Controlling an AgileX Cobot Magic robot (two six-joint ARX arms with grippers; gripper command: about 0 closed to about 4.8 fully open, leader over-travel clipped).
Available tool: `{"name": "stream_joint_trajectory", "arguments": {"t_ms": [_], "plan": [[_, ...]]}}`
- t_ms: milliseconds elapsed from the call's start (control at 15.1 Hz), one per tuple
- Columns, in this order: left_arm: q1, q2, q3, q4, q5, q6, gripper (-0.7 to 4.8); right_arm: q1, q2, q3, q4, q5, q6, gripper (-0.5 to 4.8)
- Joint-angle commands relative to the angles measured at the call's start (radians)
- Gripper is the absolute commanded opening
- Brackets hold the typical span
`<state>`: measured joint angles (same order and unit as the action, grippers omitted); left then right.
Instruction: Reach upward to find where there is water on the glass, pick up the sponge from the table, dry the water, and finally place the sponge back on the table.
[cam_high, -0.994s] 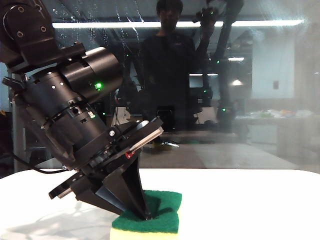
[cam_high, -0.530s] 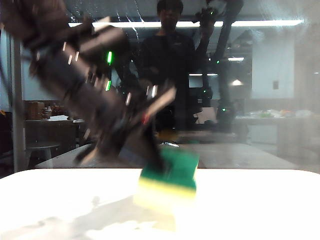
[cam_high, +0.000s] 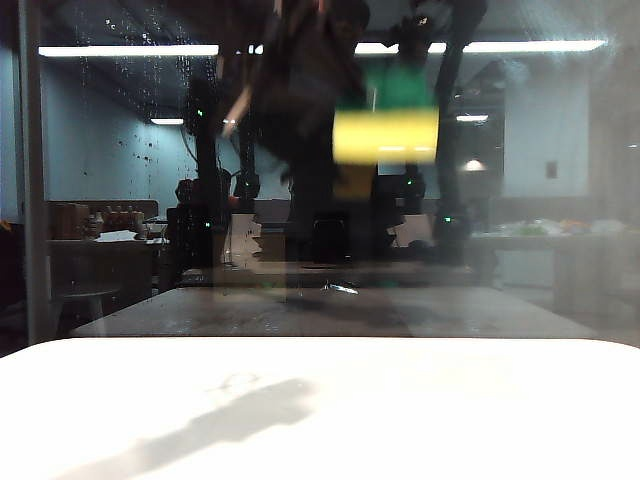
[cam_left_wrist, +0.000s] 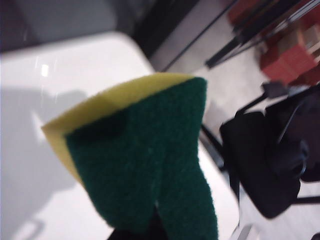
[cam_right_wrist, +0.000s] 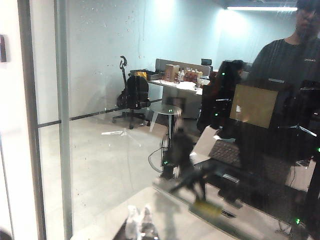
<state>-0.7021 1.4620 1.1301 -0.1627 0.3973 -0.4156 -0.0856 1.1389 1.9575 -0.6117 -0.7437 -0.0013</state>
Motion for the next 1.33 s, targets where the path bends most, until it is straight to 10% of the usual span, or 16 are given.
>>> {"name": "stream_joint_trajectory", "arguments": {"t_ms": [66, 663, 1325], "plan": [[0.0, -0.035, 0.174, -0.123, -0.088, 0.125, -0.06, 0.0, -0.005, 0.004, 0.008, -0.003, 0.002, -0.05], [0.033, -0.04, 0.716, -0.193, -0.281, 0.42, -0.06, 0.0, -0.004, 0.004, 0.009, -0.002, 0.002, -0.05], [0.27, 0.073, 0.846, 0.071, -0.074, 0.378, -0.06, 0.0, -0.003, 0.004, 0.008, -0.002, 0.002, -0.05]]}}
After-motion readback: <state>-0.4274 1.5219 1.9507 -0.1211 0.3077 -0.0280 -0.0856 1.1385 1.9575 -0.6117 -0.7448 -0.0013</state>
